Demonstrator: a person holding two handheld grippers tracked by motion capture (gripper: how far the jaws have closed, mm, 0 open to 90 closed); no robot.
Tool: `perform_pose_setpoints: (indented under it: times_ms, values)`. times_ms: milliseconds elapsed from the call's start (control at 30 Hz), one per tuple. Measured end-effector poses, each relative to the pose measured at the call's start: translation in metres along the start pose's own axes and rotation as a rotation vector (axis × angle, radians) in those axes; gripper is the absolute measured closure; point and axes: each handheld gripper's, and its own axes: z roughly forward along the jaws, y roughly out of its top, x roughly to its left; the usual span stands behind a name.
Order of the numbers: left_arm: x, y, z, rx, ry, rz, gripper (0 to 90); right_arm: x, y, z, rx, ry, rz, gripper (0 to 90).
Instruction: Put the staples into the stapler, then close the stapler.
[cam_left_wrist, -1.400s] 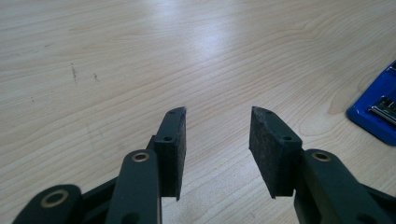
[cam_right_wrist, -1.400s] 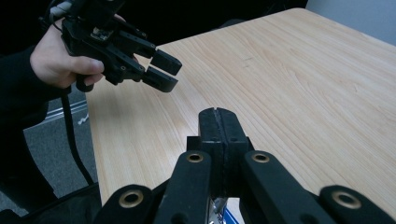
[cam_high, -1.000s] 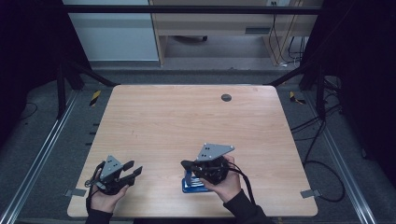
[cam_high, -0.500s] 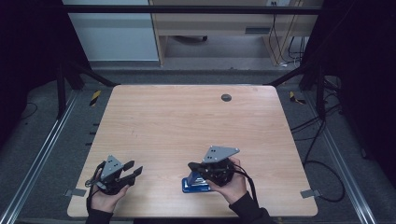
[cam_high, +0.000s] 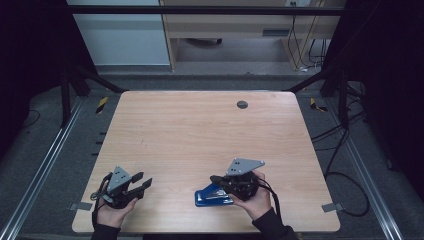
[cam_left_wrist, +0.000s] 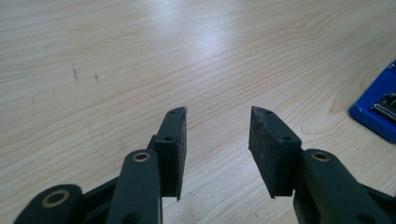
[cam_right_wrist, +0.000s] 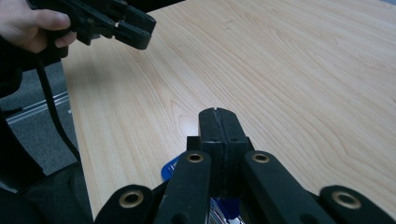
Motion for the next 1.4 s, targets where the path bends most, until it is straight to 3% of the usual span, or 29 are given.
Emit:
perform_pose_setpoints:
  times_ms: [1000, 1400]
  values:
    - [-0.001, 0.001, 0.002, 0.003, 0.010, -0.003, 56.8, -0.014, -0.034, -0.006, 0.019, -0.011, 0.059, 90.0]
    - [-0.002, 0.002, 0.001, 0.000, 0.010, 0.000, 56.8, -0.018, -0.044, -0.004, 0.055, -0.024, 0.070, 90.0]
